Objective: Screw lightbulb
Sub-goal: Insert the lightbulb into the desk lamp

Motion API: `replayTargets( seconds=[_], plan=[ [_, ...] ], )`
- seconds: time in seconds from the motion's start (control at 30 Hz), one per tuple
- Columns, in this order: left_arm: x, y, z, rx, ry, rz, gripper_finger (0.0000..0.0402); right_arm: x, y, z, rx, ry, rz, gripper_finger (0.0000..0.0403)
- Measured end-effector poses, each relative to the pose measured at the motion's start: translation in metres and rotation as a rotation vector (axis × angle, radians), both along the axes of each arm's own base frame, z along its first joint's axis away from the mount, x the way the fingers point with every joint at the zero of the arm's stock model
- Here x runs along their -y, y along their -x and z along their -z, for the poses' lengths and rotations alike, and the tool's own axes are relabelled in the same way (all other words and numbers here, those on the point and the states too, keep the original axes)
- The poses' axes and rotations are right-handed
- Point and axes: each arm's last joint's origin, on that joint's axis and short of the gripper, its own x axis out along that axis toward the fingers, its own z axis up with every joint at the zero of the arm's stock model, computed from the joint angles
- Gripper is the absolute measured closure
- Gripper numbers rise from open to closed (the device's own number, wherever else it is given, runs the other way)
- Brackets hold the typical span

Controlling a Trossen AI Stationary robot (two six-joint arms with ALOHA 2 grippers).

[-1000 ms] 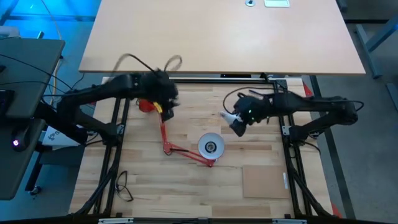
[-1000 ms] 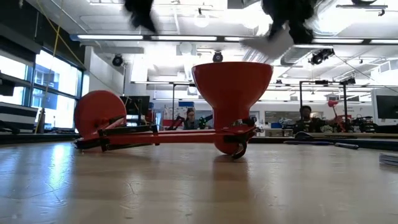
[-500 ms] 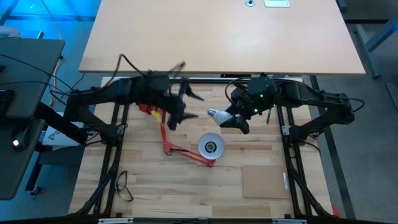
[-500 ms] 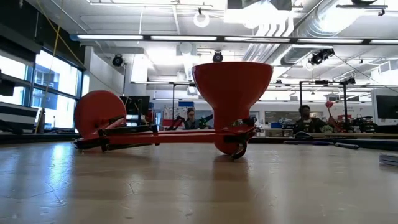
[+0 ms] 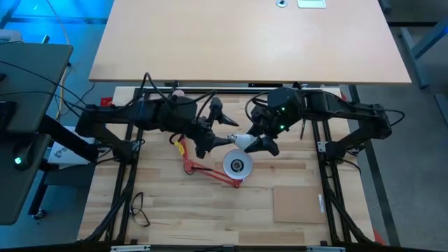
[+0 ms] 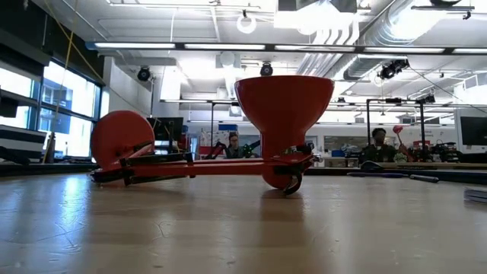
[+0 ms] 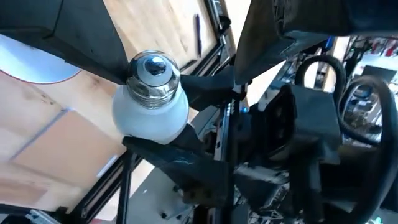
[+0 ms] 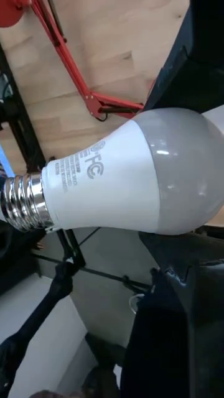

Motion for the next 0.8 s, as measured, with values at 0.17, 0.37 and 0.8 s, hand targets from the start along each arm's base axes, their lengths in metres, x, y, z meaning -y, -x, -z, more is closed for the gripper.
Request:
replayTargets(
  seconds=[0.17,0.37,0.8],
  plan=[
    [0.008,0.001,0.002,-0.026,0.034,0.087,0.0119,0.000,0.001,-0.001,0.007,-0.024,-0.043,0.0156],
    [0.012,-0.004,0.006,-0.036,0.049,0.132,0.0119,-0.001,0.001,-0.001,0.002,-0.049,-0.067,0.0156],
    [0.015,-0.011,0.009,-0.018,0.047,0.152,0.0119,-0.001,0.001,-0.002,0.003,-0.056,-0.066,0.0156]
  ],
)
